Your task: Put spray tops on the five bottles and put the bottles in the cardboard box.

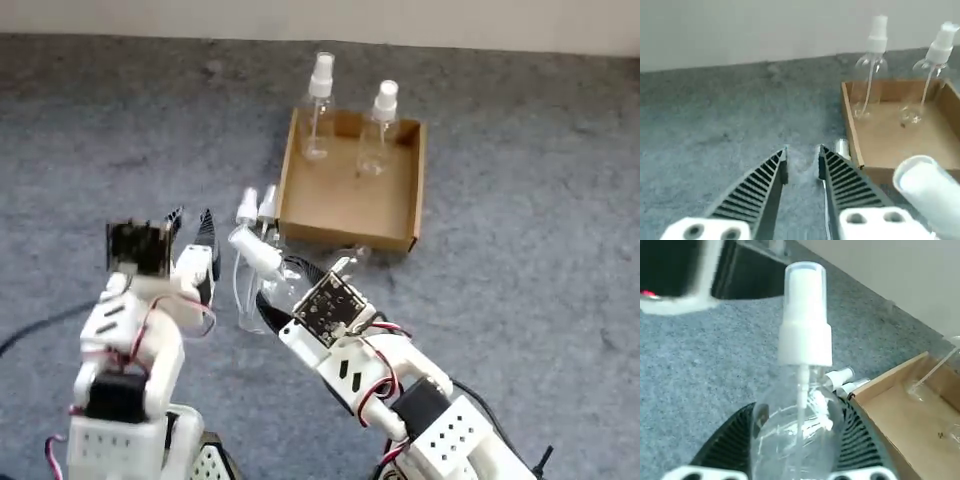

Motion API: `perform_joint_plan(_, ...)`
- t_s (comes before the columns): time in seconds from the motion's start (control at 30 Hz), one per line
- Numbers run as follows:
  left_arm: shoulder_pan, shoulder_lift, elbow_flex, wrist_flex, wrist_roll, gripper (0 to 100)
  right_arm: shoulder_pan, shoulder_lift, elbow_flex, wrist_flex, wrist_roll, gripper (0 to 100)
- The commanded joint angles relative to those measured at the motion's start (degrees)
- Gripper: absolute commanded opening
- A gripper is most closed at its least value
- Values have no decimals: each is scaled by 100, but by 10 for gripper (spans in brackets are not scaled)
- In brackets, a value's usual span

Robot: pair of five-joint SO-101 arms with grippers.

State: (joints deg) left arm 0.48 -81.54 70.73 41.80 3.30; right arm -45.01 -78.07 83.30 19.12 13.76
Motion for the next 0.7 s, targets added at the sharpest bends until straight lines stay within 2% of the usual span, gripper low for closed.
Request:
perform_joint_plan(0.0,-40,725,-347,-378,-9,88,-22,-119,-84,-119,-35,4)
perform_joint_plan(0.13,-22,796,-312,-536,-9,88,-31,-119,-84,-119,-35,4)
perform_joint_plan(0.67,901,787,-444,-554,-44,88,-40,-92,-84,-119,-26,4)
